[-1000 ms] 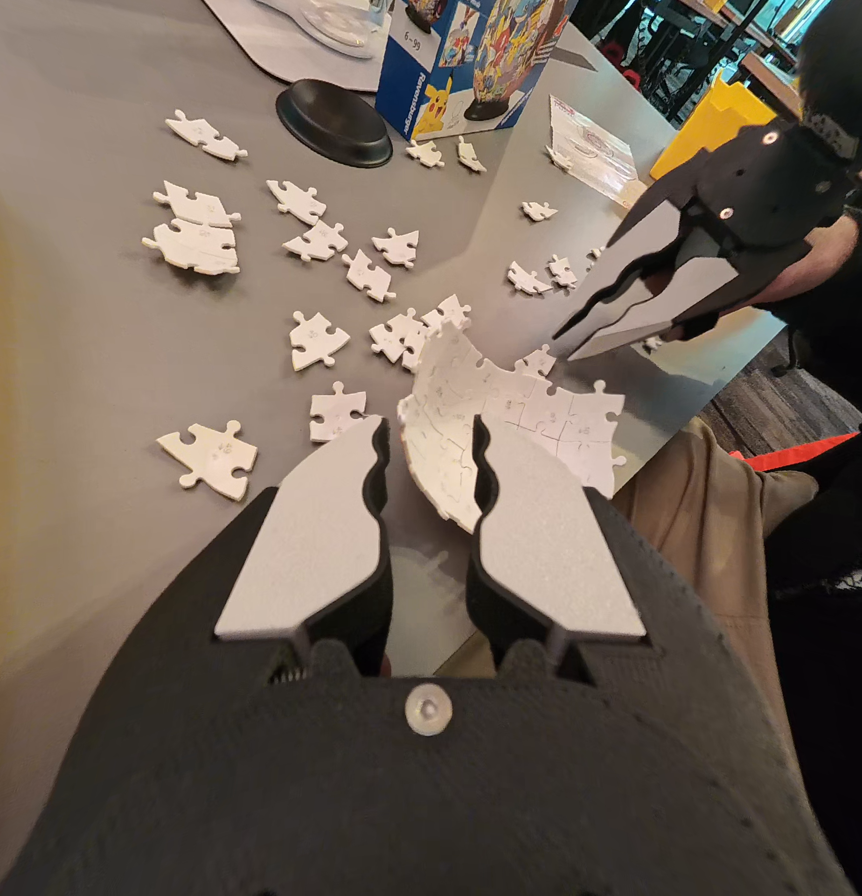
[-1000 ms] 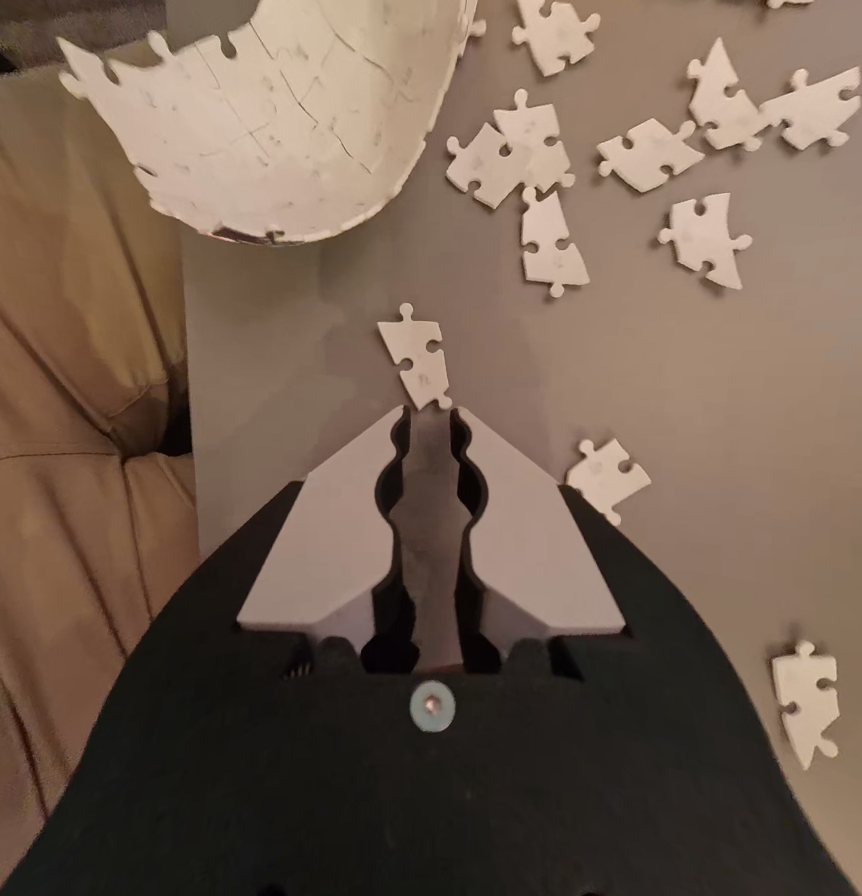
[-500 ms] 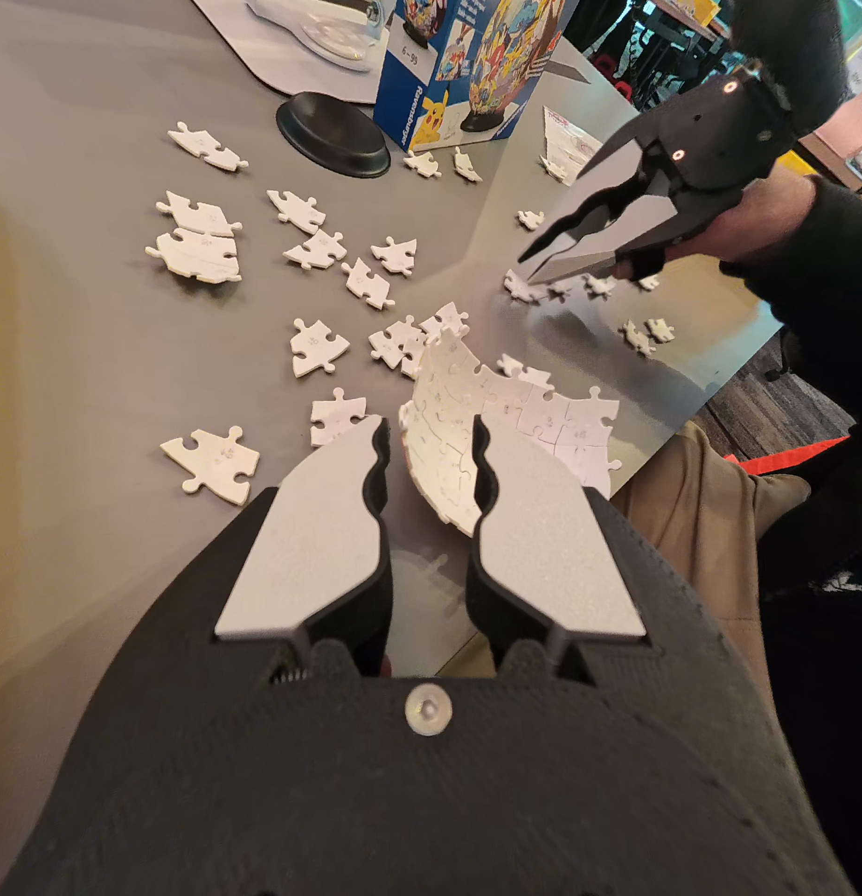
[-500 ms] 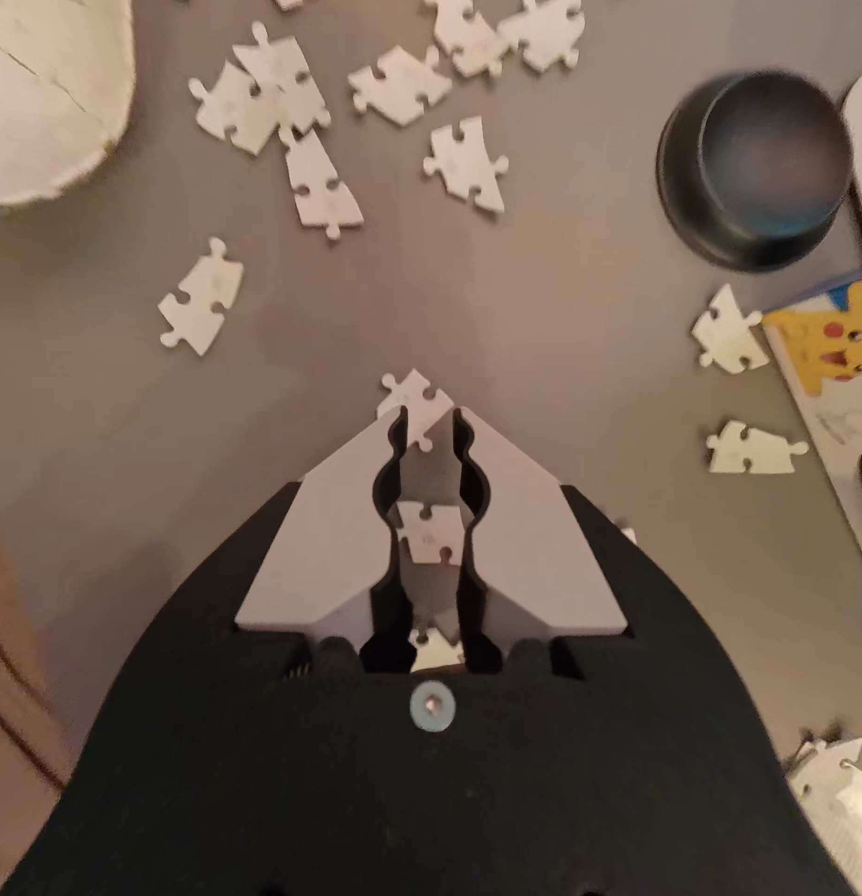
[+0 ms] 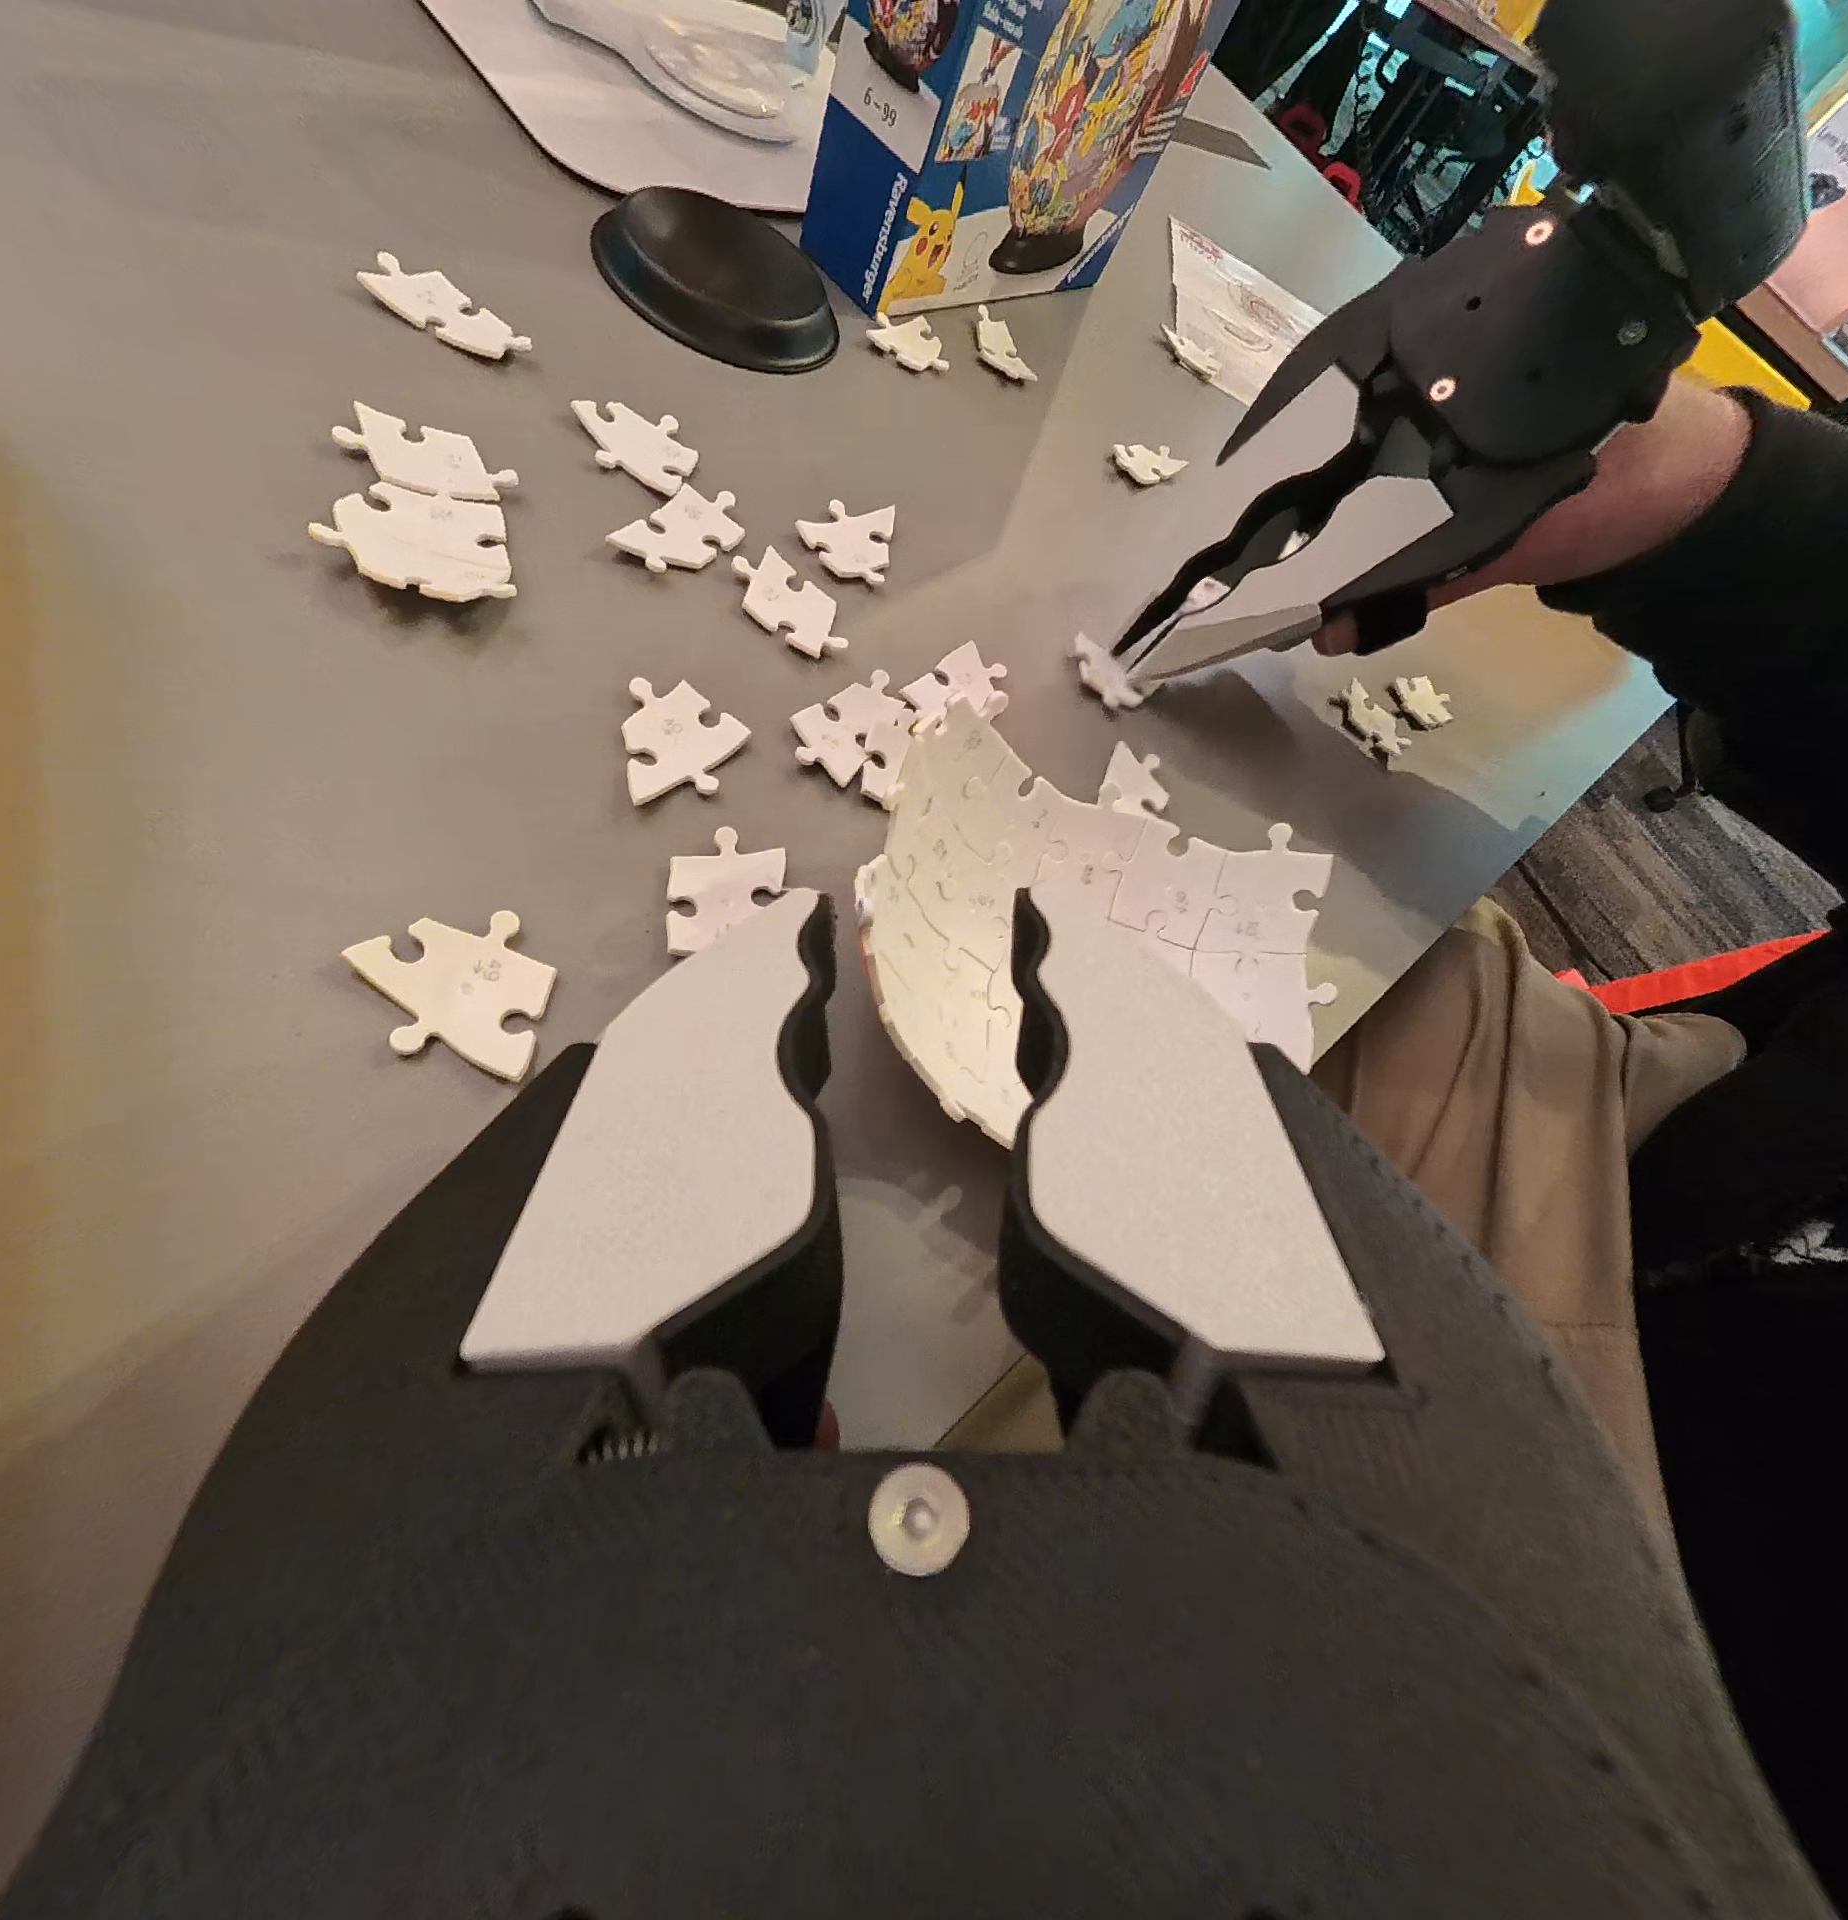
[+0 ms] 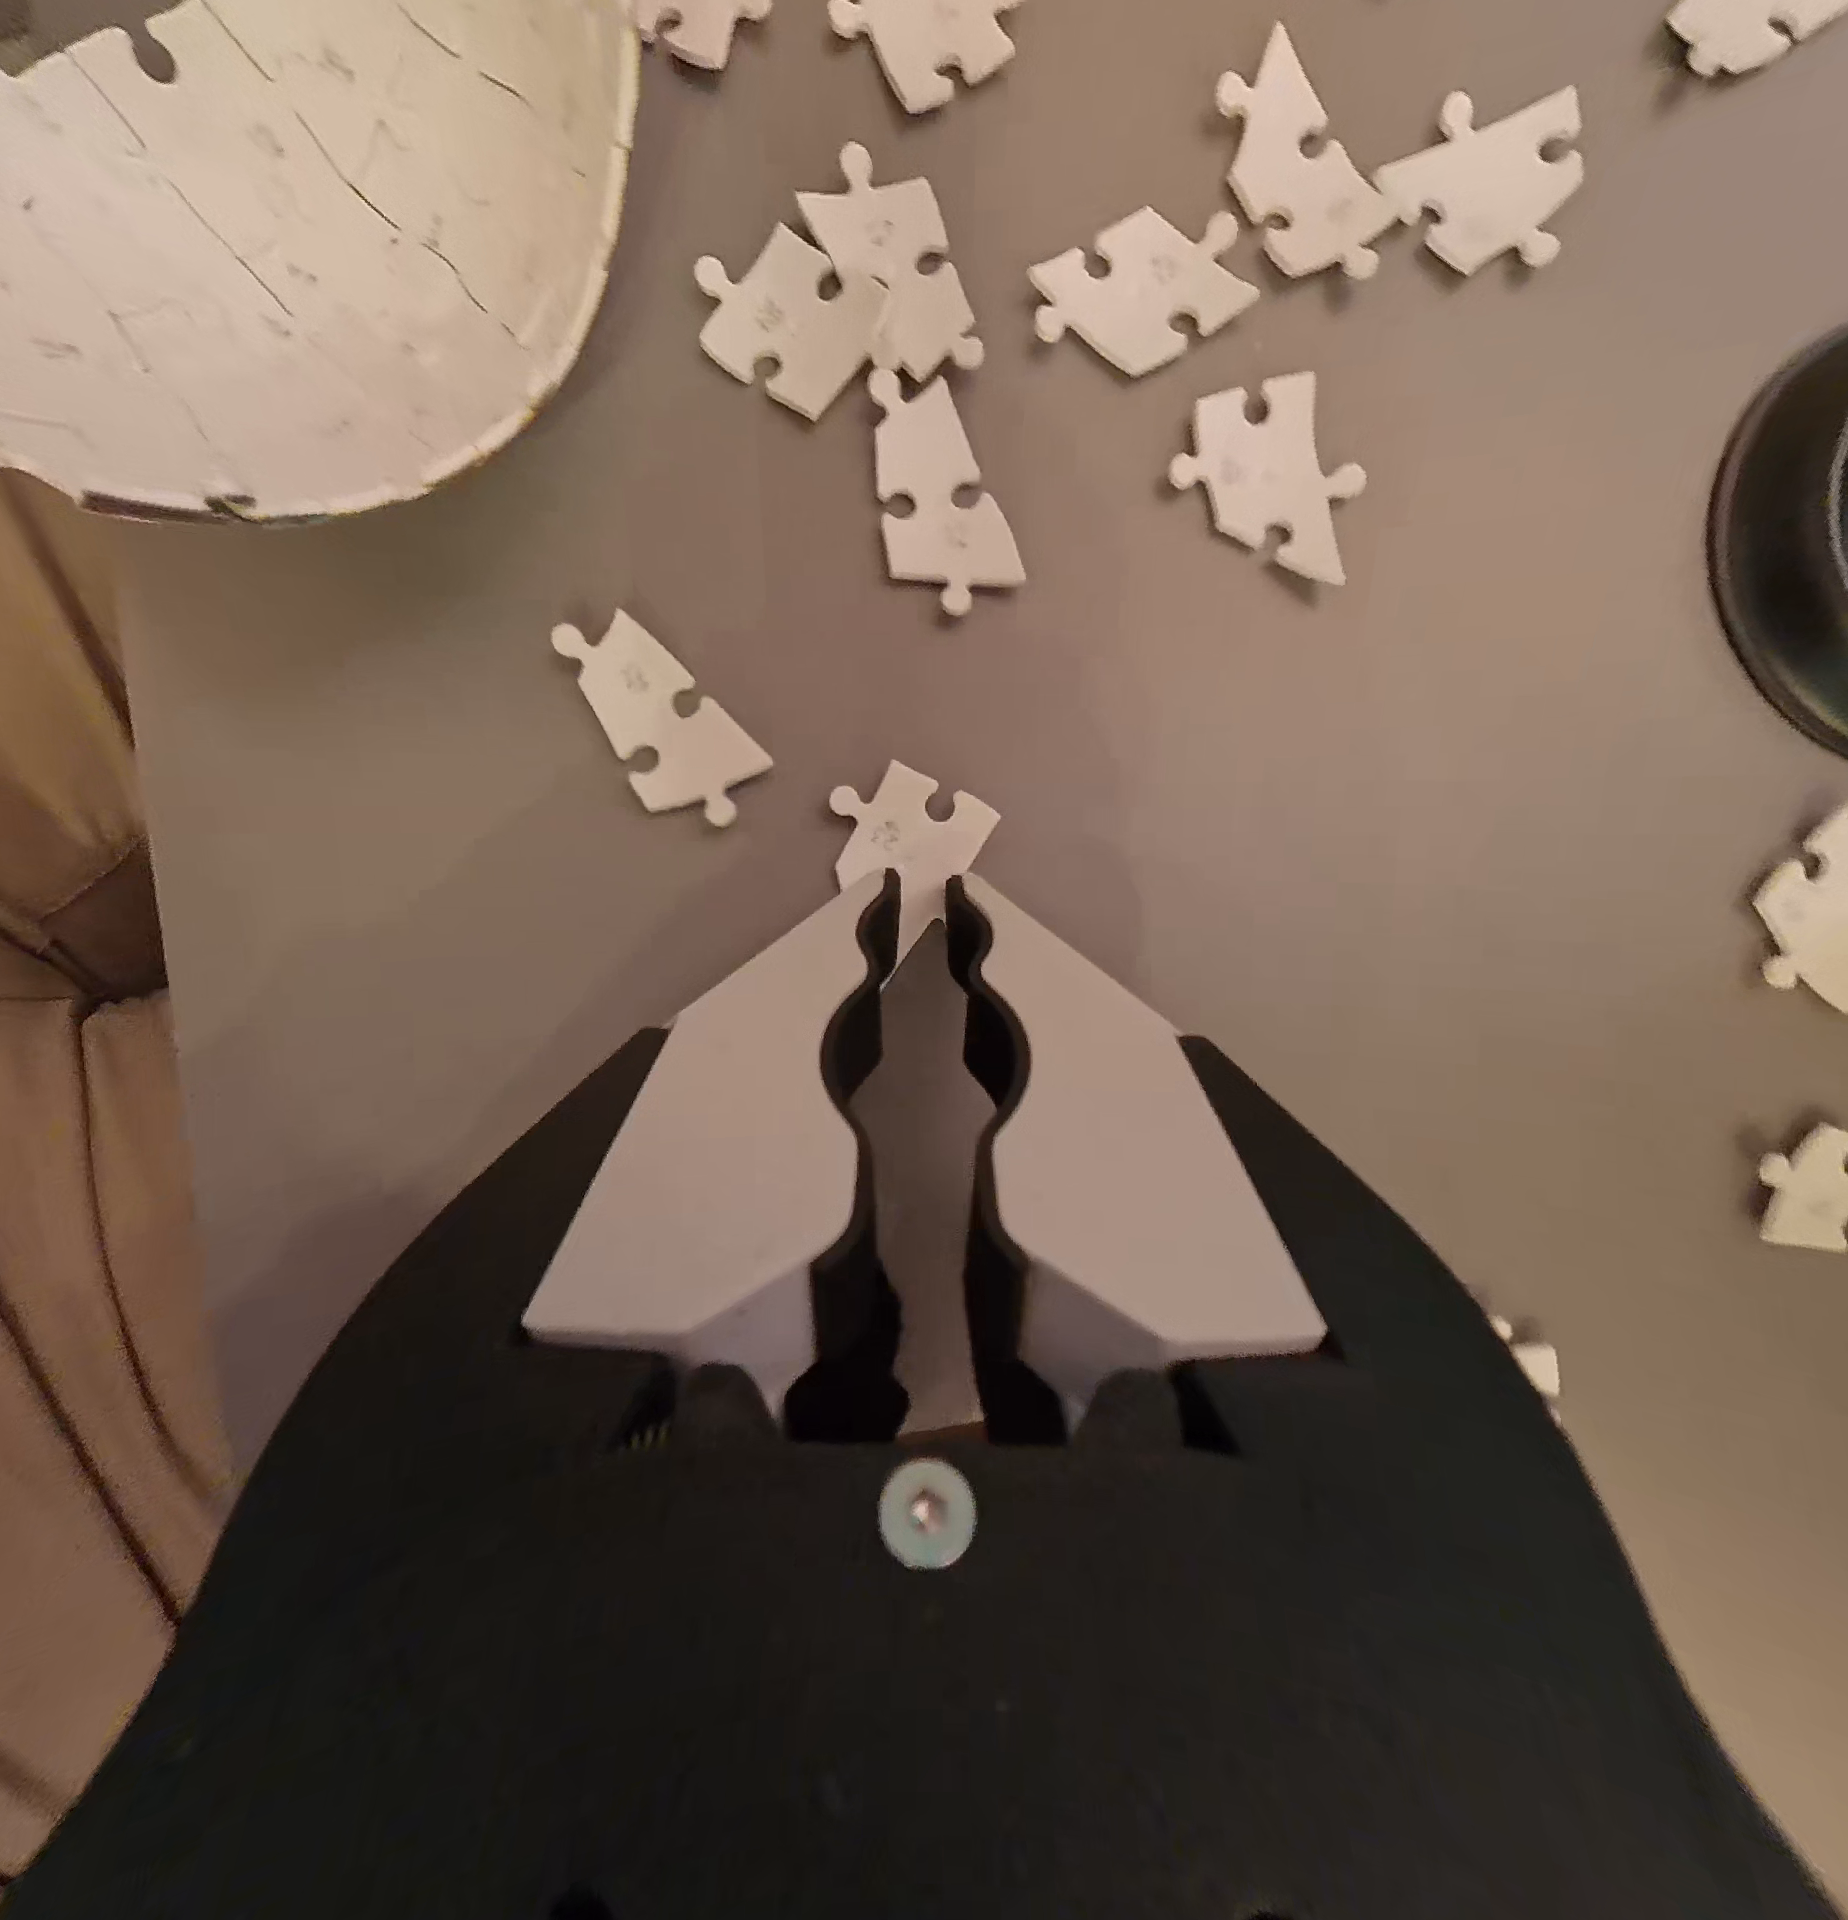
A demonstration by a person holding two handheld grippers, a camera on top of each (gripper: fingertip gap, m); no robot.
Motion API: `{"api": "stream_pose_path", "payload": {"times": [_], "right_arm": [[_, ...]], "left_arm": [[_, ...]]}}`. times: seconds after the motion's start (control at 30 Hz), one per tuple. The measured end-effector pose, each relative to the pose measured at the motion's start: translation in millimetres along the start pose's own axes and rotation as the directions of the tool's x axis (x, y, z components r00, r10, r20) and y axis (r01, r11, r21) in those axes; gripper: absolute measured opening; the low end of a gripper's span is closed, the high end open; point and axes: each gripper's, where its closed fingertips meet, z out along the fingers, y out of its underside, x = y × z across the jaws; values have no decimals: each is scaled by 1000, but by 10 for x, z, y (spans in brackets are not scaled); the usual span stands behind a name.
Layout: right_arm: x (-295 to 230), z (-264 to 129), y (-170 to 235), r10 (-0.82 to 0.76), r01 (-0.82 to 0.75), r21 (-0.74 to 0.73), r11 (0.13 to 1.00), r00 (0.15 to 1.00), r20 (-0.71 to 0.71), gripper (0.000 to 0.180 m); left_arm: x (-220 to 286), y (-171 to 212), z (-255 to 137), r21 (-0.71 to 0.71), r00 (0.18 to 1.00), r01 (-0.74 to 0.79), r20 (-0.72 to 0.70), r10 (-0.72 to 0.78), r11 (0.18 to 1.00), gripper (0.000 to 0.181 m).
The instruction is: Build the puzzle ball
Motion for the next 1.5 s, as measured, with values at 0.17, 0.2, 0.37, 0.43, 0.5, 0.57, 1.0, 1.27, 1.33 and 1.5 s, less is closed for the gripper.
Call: {"api": "stream_pose_path", "payload": {"times": [0.17, 0.2, 0.37, 0.43, 0.5, 0.57, 1.0, 1.27, 1.33, 1.5], "right_arm": [[-34, 77, -122, -58, 58, 11, 998, 998, 7, 7], [-45, 96, -152, -62, 62, 16, 998, 998, 16, 7], [-116, 102, -180, -113, 114, -4, 994, 993, 30, 9], [-124, 39, -221, -140, 140, 3, 990, 990, 7, 8], [-247, 10, -291, -149, 147, 35, 989, 988, 48, 7], [-315, 46, -255, -167, 167, 8, 986, 984, 61, 6], [-143, 23, -210, -62, 62, 1, 998, 998, 7, 20], [-79, 97, -114, -74, 74, -48, 996, 997, -6, 13], [-80, 83, -88, -83, 83, -57, 995, 997, 7, 9], [-10, 65, -68, -136, 135, -71, 988, 991, -9, 10]], "left_arm": [[1, 5, 7, -3, 1000, -1, 0, 1, 1000, 32], [2, 4, 7, -3, 1000, -2, 0, 2, 1000, 32], [2, -3, -3, -2, 1000, -6, 4, 6, 1000, 32], [0, -6, -9, 0, 1000, -6, 5, 6, 1000, 32], [-5, -2, -7, -1, 1000, -4, 5, 4, 1000, 32], [-7, 4, -1, -5, 1000, -5, 4, 5, 1000, 32], [-6, -8, -13, -1, 1000, -6, 4, 6, 1000, 32], [0, -13, -15, 0, 1000, -9, 6, 9, 1000, 32], [2, -17, -19, 1, 1000, -9, 6, 9, 1000, 32], [5, -14, -12, -1, 1000, -11, 5, 11, 1000, 32]]}}
